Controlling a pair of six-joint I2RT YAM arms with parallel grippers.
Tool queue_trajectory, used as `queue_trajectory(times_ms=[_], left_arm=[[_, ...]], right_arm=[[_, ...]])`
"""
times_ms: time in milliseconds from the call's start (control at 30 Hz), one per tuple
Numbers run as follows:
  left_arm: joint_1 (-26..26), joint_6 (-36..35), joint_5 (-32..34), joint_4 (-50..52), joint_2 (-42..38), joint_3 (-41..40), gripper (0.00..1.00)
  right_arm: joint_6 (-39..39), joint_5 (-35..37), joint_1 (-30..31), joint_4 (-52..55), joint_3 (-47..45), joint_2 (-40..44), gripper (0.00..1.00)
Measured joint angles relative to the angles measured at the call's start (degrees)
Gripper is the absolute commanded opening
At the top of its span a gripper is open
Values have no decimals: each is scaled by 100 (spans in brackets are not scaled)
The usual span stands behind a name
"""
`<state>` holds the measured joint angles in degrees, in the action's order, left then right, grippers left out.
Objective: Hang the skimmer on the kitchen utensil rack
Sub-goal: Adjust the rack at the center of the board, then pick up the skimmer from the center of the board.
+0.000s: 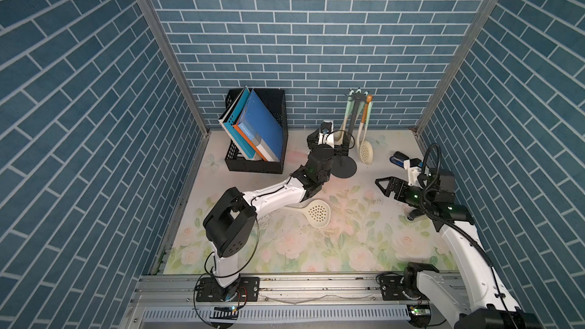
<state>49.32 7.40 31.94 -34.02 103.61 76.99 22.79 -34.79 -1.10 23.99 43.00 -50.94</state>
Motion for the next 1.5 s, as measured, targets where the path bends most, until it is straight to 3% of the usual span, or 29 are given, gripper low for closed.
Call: queue_trajectory(times_ms=[167,367,533,700,867,1067,1300,1500], left_arm=[[-85,422,249,503,-455,-289,100],[-767,1394,122,1408,-1060,-1102,100],[-1639,2159,20,2004,-1781,-2138,100],[-2216,2835,7,2457,-2697,-3060,100],[-2929,3421,-138,3130,-3082,-3289,100],[-3888,3672,-1019,3250,-3530,-4044,100],[-4295,3611,-1729,3268,-4127,-4496,100],[-4533,3501,-2321,3115,-4422,-4699,100]], right_arm=[[11,179,533,129,234,133,99],[-236,643,2109,431,1126,-264,98],[-616,1045,3501,588,1749,-1064,96],[-1080,1237,4395,758,2433,-2457,94],[-1436,1198,4778,815,2949,-3770,93],[-1781,1080,5049,935,4076,-5276,90],[-1985,970,5453,984,5084,-6559,87],[-2028,1067,5678,981,5386,-7215,86]])
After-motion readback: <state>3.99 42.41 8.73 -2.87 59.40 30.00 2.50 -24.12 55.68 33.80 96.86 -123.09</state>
